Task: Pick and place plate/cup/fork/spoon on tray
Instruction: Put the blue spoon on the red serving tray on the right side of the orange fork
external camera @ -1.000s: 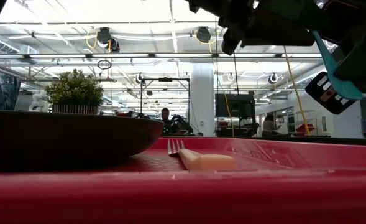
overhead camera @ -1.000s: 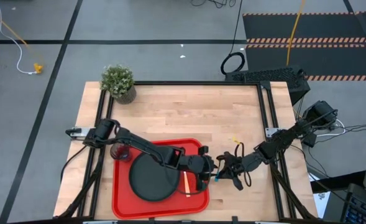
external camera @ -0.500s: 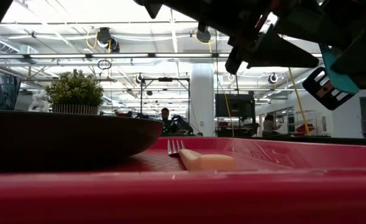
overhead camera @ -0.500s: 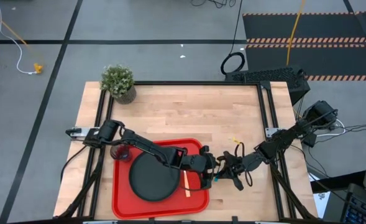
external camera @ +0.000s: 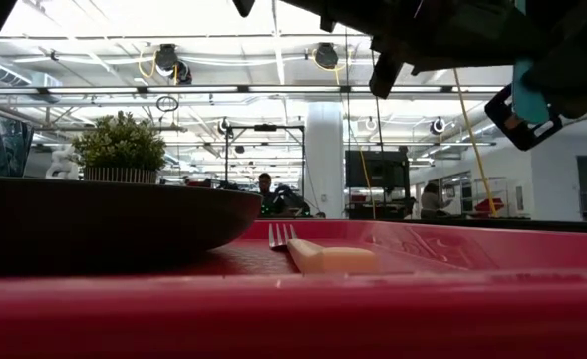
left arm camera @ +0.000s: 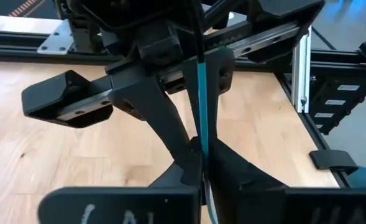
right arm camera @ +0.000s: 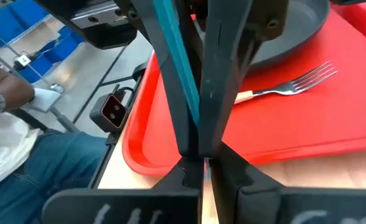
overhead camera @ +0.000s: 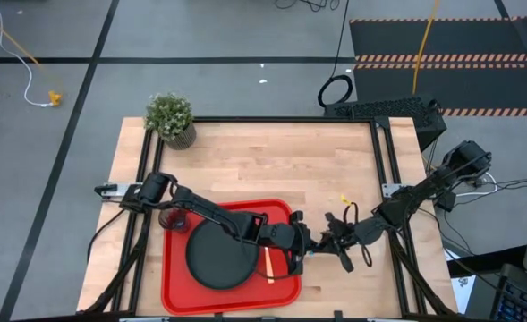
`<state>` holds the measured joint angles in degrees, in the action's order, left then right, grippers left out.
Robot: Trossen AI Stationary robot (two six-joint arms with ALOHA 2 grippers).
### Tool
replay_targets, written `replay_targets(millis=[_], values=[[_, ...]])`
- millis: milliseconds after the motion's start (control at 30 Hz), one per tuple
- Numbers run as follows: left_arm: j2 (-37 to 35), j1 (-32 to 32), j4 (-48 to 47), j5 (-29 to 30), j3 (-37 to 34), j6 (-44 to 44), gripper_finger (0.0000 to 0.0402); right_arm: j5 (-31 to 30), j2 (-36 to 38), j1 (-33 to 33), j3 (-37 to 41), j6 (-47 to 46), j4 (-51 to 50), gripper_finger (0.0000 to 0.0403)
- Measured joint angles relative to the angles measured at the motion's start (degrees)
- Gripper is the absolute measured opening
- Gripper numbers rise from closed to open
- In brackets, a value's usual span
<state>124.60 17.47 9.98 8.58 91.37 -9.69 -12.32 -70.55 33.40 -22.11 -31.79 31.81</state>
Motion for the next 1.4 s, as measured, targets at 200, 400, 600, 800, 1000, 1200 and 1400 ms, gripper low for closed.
replay_targets(millis=[200, 400, 600, 800, 1000, 1200, 1400], values=[[-1.0, -0.1, -1.0, 0.1, 0.0, 1.0, 0.0008, -5.8, 0.2, 1.3, 0.0, -0.5, 0.4, 0.0033], [-4.3, 0.0, -5.1, 5.3, 0.0, 2.2, 0.0007, -12.6, 1.8, 1.8, -0.1, -3.8, -0.2, 0.011], [-6.6, 0.0, -12.9, 23.0, 0.0, 2.5, 0.0006, -21.5, 7.2, 1.9, -0.2, -5.0, -2.9, 0.0138], [-6.6, 0.3, -15.1, 35.1, -0.1, 0.0, 0.0006, -37.4, 8.3, 3.4, -0.2, 3.1, 1.9, 0.0138], [-6.5, 0.6, -14.3, 43.2, -0.1, 1.9, 0.0006, -49.4, 2.0, 4.9, -0.2, 19.0, 17.4, 0.0136], [-6.6, 1.0, -14.1, 45.0, -0.1, 1.9, 0.0005, -51.9, -5.9, 3.9, -4.3, 42.1, 35.1, 0.0135], [-6.6, 1.9, -14.0, 50.7, -0.1, 3.3, 0.0005, -49.1, -10.8, 2.5, -8.5, 47.4, 35.8, 0.0135]])
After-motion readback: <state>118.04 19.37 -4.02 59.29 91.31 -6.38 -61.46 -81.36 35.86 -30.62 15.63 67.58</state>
